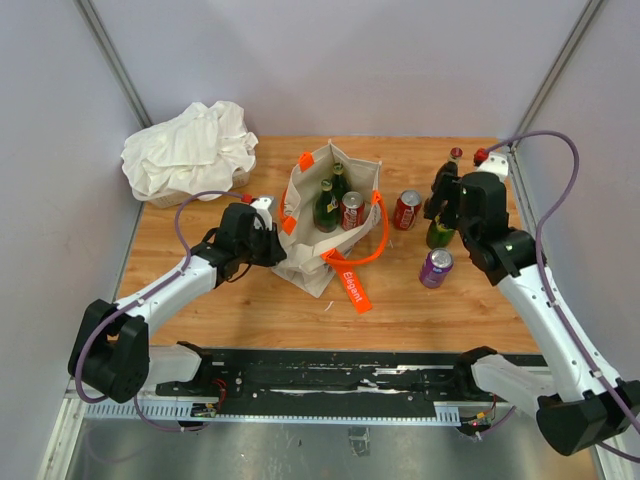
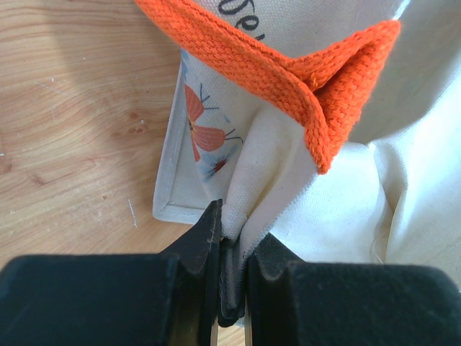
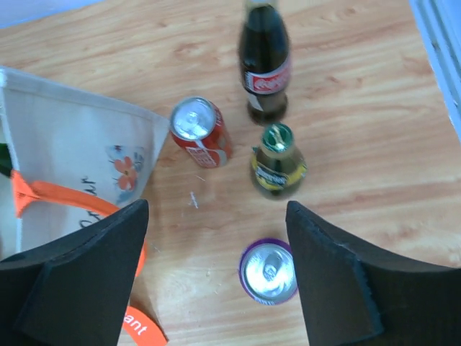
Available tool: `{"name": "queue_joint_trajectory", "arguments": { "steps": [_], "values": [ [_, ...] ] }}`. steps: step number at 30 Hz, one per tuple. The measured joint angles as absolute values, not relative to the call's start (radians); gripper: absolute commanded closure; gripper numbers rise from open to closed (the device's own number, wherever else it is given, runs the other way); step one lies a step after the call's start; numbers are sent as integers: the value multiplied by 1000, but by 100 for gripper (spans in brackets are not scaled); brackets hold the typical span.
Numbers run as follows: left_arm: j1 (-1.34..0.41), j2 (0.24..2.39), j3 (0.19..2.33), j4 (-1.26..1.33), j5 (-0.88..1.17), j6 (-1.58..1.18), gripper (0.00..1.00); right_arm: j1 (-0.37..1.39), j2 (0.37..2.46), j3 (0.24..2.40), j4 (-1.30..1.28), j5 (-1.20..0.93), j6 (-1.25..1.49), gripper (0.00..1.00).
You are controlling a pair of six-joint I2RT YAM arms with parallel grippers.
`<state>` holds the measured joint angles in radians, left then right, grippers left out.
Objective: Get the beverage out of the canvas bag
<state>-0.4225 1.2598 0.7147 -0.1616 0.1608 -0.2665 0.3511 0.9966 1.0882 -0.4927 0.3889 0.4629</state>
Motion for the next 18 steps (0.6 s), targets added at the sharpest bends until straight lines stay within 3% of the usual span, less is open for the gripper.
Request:
{"name": "queue_joint_trajectory", "arguments": {
  "steps": [7,13,18],
  "values": [
    [-422,1260,715,-161,159,-266,97,384,1193,1293,-430,253,324,28],
    [-422,1262,715,-160,158,-268,97,576,1393,1528,-417,215,158,32],
    [-422,1262,714,-158,153,-269,97,637,1491,1592,-416,145,105,36]
  ]
}}
